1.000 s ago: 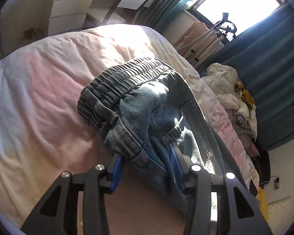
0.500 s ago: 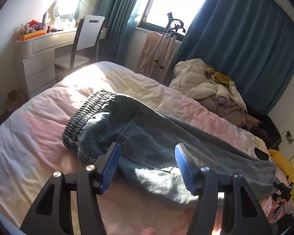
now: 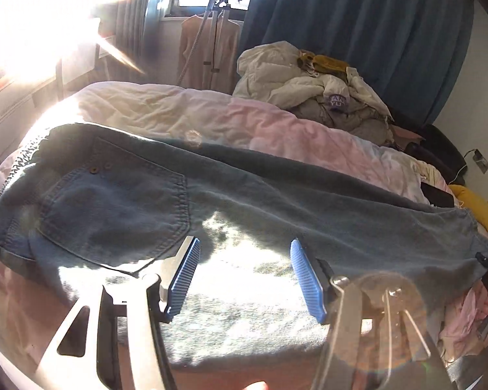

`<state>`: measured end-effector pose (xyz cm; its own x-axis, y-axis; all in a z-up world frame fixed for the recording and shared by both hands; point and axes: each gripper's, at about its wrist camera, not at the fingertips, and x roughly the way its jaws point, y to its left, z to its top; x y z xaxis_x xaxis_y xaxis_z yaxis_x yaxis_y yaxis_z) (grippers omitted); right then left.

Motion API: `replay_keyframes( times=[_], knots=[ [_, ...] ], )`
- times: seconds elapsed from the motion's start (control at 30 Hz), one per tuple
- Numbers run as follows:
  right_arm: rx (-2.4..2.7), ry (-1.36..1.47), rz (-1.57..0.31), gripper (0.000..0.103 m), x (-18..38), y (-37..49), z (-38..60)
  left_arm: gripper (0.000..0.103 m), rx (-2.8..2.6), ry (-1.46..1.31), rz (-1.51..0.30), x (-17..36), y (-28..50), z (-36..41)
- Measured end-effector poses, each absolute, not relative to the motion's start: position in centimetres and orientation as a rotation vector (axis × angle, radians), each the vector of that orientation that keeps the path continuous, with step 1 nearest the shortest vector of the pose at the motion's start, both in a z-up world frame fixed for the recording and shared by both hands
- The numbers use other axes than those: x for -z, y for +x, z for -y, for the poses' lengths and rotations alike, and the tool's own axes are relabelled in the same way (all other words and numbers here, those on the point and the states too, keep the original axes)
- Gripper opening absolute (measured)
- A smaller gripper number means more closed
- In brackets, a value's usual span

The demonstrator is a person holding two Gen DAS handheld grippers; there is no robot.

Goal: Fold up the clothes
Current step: 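Lay the jeans flat on the duvet and open the left gripper, then carry the jeans cuff with the right gripper over the jeans seat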

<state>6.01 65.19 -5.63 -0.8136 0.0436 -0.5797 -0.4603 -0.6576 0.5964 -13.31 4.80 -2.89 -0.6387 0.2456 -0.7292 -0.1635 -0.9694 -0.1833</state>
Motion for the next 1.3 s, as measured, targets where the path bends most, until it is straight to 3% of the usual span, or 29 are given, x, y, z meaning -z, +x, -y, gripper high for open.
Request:
replay_keyframes(
  times=[0.17, 0.47, 0.87, 1.1, 1.3],
  knots=[
    [-2.562, -0.761, -0.986, 0.012, 2.5, 4.9, -63.3, 0.06, -2.605, -1.292, 0.024, 6.7, -14.0, -6.3],
    [-2.669, -0.679, -0.858, 0.011, -4.3, 2.4, -57.7, 0.06, -2.623, -1.25, -0.051, 7.8, -13.3, -6.3],
    [-2.849, -0.554, -0.506, 0.01, -13.5, -2.3, -41.7, 0.06, -2.644, -1.151, 0.241, 4.2, -13.1, -2.4],
    [-2.961, -0.617, -0.377, 0.01, -12.0, -5.9, -30.3, 0.06, -2.68, -1.035, 0.315, 1.5, -12.4, -0.8],
    [-3.025, -0.853, -0.225, 0.01, -4.2, -8.2, -20.4, 0.06, -2.706, -0.984, 0.451, 0.4, -12.7, 2.5]
  ],
)
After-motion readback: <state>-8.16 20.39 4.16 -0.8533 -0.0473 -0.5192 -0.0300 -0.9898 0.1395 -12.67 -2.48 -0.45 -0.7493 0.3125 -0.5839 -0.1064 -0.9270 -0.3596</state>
